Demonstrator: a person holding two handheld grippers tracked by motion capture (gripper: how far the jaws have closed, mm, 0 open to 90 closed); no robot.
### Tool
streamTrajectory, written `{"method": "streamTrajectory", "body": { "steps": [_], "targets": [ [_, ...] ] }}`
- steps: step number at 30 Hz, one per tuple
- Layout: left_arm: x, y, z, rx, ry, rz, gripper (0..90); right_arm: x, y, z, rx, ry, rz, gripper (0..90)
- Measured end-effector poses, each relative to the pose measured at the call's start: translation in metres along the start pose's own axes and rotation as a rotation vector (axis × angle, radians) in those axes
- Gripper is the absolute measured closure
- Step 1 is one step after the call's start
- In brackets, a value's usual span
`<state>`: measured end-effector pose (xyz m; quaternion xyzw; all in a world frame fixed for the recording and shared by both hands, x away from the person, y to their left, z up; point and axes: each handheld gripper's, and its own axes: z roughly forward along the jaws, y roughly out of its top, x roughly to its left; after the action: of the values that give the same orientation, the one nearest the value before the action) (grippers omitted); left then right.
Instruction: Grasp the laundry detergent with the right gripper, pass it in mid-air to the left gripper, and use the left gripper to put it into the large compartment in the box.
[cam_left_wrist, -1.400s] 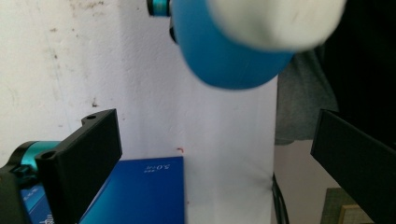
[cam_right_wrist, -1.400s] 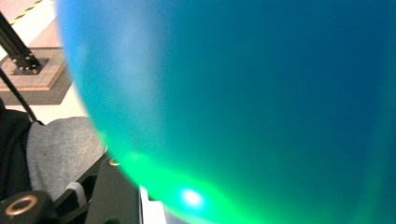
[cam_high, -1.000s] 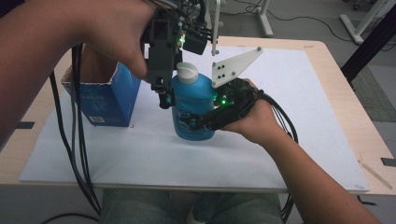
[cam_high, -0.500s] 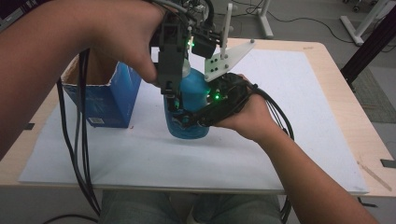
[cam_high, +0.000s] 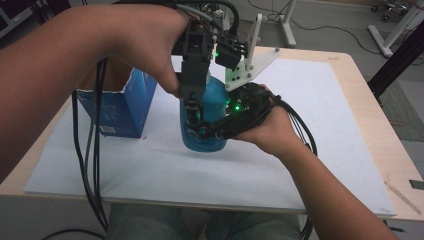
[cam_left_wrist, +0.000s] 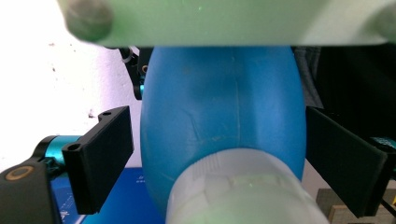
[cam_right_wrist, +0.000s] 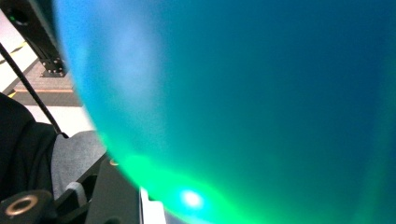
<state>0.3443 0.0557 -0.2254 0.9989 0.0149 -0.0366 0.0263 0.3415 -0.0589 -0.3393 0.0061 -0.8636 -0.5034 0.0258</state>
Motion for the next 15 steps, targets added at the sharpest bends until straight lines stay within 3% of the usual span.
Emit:
{"method": "streamTrajectory", "body": {
  "steps": [15],
  "targets": [
    [-0.0001, 0.0036, 0.0001, 0.003, 0.02, -0.006, 18.3, 0.0002, 0.0, -0.0003, -0.007, 0.002, 0.007, 46.3]
  ]
}}
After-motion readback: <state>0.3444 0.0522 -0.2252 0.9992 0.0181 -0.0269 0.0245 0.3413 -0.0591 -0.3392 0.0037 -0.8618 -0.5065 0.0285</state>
